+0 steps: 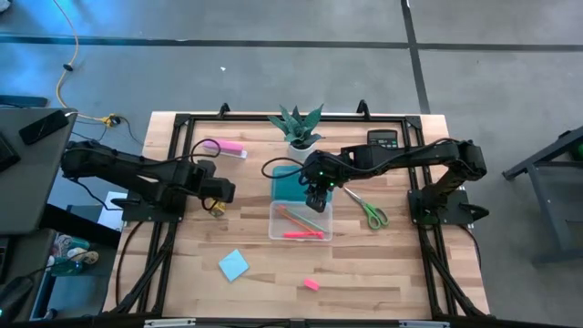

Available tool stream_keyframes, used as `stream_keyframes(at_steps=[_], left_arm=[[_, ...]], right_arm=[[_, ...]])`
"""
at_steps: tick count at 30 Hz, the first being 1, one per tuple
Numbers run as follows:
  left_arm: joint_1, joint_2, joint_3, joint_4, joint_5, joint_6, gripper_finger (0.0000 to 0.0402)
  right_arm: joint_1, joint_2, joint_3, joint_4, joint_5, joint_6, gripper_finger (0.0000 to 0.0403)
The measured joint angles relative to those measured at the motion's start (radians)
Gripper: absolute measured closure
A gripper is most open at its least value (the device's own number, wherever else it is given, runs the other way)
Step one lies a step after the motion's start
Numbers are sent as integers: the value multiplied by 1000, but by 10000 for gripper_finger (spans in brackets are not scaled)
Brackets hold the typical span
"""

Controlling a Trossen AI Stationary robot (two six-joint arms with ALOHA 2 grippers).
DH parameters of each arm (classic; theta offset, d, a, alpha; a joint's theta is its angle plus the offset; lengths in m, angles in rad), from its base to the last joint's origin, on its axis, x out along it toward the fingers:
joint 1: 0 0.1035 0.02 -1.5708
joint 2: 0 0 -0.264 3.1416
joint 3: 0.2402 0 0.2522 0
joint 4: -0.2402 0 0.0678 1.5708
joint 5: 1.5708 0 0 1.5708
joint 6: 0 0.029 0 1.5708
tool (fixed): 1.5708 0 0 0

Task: Pack school essentials
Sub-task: Put the yellow crayon box into the supply box

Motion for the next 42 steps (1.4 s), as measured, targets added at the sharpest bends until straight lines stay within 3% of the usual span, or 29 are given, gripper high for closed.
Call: stream_keyframes(at_steps=[5,22,35,42], left_arm=[[16,48,0,0,-6,16,204],[122,214,0,95,121,184,207],[129,235,0,140,175,351,331],[129,177,22,192,260,510,355]], right_arm=[[0,0,0,0,20,-11,242],[0,0,0,-19,20,-11,242],[0,0,0,-38,30,10,242],[0,0,0,-87,30,67,242]])
